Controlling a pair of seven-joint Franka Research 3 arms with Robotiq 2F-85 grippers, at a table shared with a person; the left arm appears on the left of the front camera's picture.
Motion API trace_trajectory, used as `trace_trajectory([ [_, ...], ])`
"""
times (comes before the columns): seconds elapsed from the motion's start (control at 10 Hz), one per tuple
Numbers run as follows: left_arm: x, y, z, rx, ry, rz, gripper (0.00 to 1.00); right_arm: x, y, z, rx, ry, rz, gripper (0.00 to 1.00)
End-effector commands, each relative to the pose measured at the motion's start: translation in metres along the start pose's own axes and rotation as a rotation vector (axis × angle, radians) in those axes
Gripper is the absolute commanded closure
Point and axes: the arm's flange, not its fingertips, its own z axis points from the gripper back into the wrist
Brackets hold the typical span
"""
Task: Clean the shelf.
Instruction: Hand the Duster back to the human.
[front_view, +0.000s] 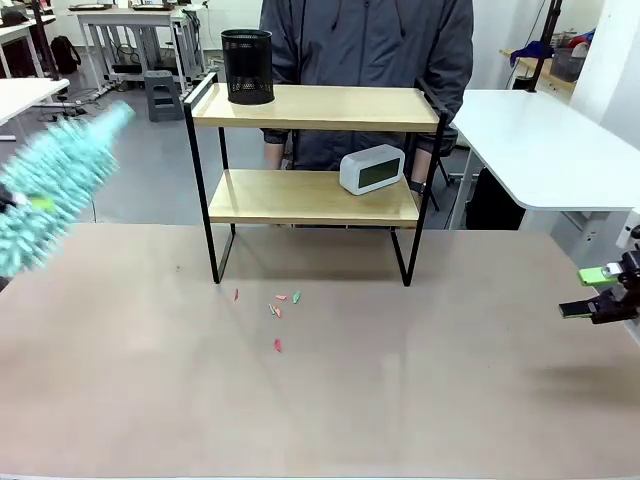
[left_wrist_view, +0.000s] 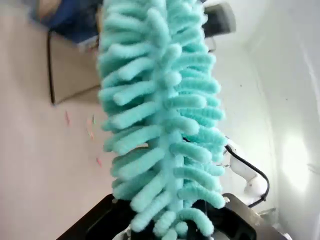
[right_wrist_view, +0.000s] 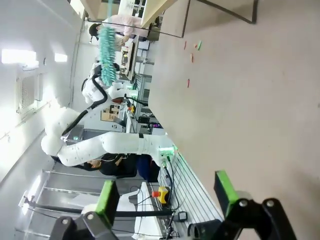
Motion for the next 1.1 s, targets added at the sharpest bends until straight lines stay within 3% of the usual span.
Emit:
trace_trajectory([
  [0.0, 0.018, 0.009, -0.013, 0.011, 0.159, 0.226, 1.0, -0.003, 0.001, 0.003, -0.001, 0.0, -0.003, 0.0],
  [0.1, 0.0, 0.0, 0.0, 0.0, 0.0, 0.0, 1.0, -0.003, 0.001, 0.003, -0.001, 0.0, -0.003, 0.0],
  [1.0, 0.0, 0.0, 0.0, 0.0, 0.0, 0.0, 1.0, -0.003, 0.001, 0.003, -0.001, 0.0, -0.003, 0.0],
])
